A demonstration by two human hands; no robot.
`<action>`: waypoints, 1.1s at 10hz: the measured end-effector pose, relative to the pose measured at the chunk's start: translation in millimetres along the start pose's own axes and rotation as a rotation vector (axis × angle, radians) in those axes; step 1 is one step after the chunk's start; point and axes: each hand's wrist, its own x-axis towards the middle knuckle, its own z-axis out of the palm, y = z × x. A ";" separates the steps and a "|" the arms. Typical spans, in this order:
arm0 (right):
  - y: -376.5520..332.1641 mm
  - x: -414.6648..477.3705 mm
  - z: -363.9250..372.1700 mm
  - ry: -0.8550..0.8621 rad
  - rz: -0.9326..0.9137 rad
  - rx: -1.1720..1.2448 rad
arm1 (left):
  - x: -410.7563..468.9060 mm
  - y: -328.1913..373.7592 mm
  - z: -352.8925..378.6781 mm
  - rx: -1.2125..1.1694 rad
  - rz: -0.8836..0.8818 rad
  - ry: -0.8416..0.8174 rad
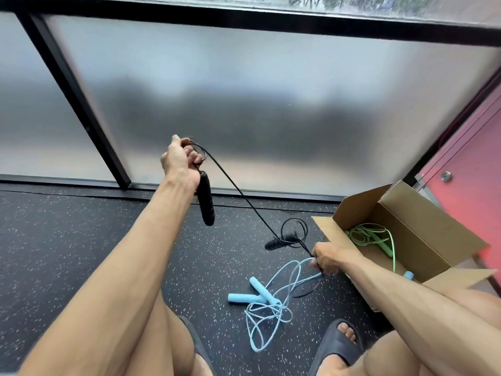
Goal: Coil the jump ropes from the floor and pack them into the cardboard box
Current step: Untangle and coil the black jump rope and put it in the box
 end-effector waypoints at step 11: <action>-137.7 -31.5 -38.7 0.309 -0.462 0.610 | -35.5 -11.8 19.4 0.173 -0.255 -0.659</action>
